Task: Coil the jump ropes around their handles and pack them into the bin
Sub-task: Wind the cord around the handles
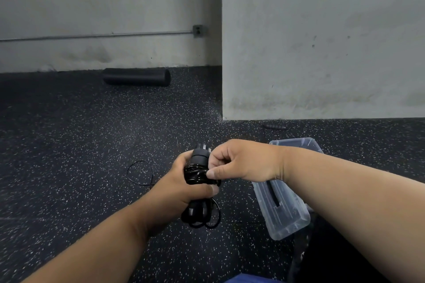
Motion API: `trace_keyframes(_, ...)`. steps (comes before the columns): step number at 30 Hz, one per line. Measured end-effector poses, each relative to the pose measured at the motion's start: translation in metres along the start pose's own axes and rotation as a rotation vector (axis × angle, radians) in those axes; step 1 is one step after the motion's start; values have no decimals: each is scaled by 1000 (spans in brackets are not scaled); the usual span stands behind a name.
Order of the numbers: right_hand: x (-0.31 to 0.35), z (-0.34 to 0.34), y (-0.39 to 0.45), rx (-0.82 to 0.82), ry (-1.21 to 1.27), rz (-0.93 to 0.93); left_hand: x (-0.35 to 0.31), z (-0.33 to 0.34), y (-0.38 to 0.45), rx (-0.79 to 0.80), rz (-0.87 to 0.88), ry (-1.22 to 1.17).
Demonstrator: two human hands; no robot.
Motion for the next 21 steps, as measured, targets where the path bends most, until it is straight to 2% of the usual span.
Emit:
trace_keyframes(5, -4, 0, 1, 44, 5, 3, 3, -3, 1, 12, -15, 7)
trace_keyframes(10, -6, 1, 2, -58, -46, -31, 2, -11, 4, 16, -12, 40)
trace_keyframes(16, -6, 6, -3, 156, -77, -8, 8, 4, 1, 134, -71, 88)
trace_keyframes(18, -7, 6, -5, 166, -20, -17, 7, 6, 0, 168, -80, 74)
trace_keyframes(21, -7, 7, -3, 98, 46, -32, 3, 5, 0, 172, -86, 26)
Point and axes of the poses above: each hand's wrist, its own y-axis towards the middle knuckle, its own z-axis out of the palm, x = y × z, the point moved 6 cm from there along y, towards the middle knuckle, and after that the axes turned 10 degrees about -z, right-handed, at the moved point
